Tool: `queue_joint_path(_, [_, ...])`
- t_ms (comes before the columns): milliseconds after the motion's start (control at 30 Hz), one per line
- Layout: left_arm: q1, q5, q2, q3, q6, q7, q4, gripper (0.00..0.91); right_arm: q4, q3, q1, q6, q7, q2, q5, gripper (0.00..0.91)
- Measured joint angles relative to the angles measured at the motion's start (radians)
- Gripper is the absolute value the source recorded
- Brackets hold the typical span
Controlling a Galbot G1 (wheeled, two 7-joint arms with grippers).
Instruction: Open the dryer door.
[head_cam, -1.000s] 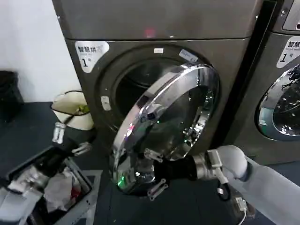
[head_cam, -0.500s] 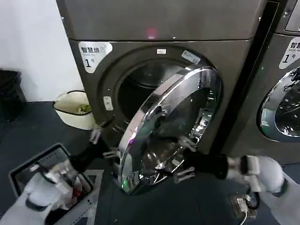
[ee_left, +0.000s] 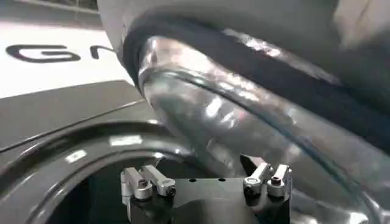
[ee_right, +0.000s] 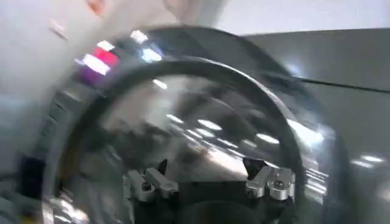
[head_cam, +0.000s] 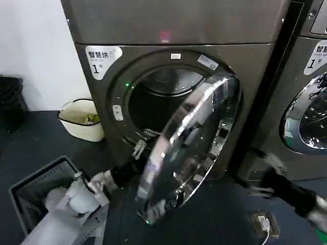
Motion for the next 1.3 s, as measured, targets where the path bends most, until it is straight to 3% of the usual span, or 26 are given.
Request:
queue_joint_path(100, [-0.034,-0.003,-0.015,0.047,-0.008,0.0,0.013,0.907,-0.007,0.073,-0.041,0.002,0.08,0.095,-0.043,0.907])
queue_joint_path(300, [-0.097,-0.006,-0.048,0.136,-0.028,0.0,0.033,0.907,-0.042,0.211,-0.063,-0.076,0.329,0.282,-0.186,0.907])
queue_joint_path(500, [-0.153,-0.013,-0.088,0.228,-0.042,-0.001,0.056,0.907,-0.09,0.354,-0.02,-0.233,0.536,0.413,-0.25,0.907])
queue_joint_path(700, [-0.209,-0.022,-0.121,0.316,-0.047,-0.002,0.078,0.907,-0.141,0.487,0.038,-0.388,0.682,0.481,-0.342,0.907])
queue_joint_path(933, [-0.271,-0.016,-0.179,0.415,-0.029,-0.002,0.101,0.907,-0.225,0.619,0.083,-0.468,0.827,0.52,-0.495,0.907])
queue_joint_path(1033, [-0.296,-0.008,-0.215,0.46,-0.025,-0.003,0.12,0.907,-0.262,0.667,0.081,-0.473,0.897,0.536,-0.561,0.907])
queue_joint_path(1300, [-0.351,0.005,-0.352,0.559,-0.016,-0.005,0.192,0.907,-0.265,0.752,0.091,-0.49,0.955,0.576,-0.619,0.907])
